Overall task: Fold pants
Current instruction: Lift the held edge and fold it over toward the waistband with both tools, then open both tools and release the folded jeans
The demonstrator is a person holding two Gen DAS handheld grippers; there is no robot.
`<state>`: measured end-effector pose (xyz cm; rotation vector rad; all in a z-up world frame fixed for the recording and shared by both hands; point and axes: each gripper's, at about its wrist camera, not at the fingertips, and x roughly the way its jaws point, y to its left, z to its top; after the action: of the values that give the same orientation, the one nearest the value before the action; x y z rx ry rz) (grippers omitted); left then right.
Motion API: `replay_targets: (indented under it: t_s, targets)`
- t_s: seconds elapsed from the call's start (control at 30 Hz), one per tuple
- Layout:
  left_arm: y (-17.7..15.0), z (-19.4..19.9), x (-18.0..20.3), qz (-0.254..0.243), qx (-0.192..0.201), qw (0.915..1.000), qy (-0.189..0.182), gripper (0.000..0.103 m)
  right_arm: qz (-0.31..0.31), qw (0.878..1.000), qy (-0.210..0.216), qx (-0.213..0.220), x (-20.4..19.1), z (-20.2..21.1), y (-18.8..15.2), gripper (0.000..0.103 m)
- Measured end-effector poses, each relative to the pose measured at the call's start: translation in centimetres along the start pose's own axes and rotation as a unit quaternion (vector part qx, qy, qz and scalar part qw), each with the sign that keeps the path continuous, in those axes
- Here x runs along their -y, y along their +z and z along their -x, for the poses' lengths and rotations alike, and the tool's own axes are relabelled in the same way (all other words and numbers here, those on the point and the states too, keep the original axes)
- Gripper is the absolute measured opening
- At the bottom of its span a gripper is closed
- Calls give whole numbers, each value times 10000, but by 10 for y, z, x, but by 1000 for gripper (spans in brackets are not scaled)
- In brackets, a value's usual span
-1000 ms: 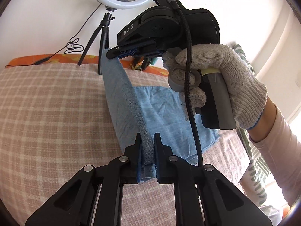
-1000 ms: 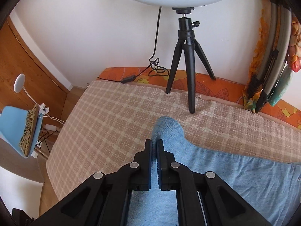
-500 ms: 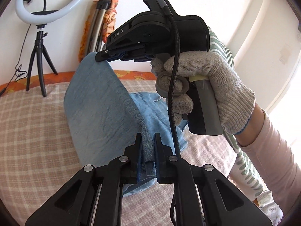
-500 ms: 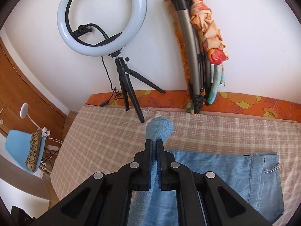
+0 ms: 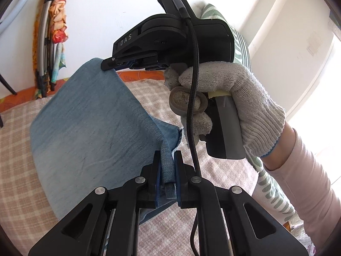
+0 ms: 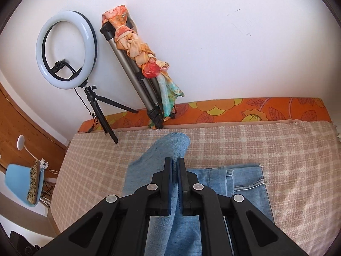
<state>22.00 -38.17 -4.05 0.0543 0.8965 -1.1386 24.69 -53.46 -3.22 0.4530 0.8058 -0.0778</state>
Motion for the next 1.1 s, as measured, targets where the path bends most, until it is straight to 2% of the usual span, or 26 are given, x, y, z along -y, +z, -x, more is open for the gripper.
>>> replay_targets:
  t_s: [0.33,0.7,0.87,1.1]
  targets:
    - [15,-59,21,-41,-198,9993,-328,9,-212,9997,-116,-9,73,-1,-2,2]
    - [14,-116,7,80,-456,9979,-460,8,-331,9993,-91,-179,133,-40,-9,1]
    - [7,-123,2,178,-445,9972,-566,9,-569,9983,-92,-131,158,-44,-8,0]
    - [5,-130,4,33,-422,9978,-516,9,-528,9984,-216,12,167,-20,-20,3]
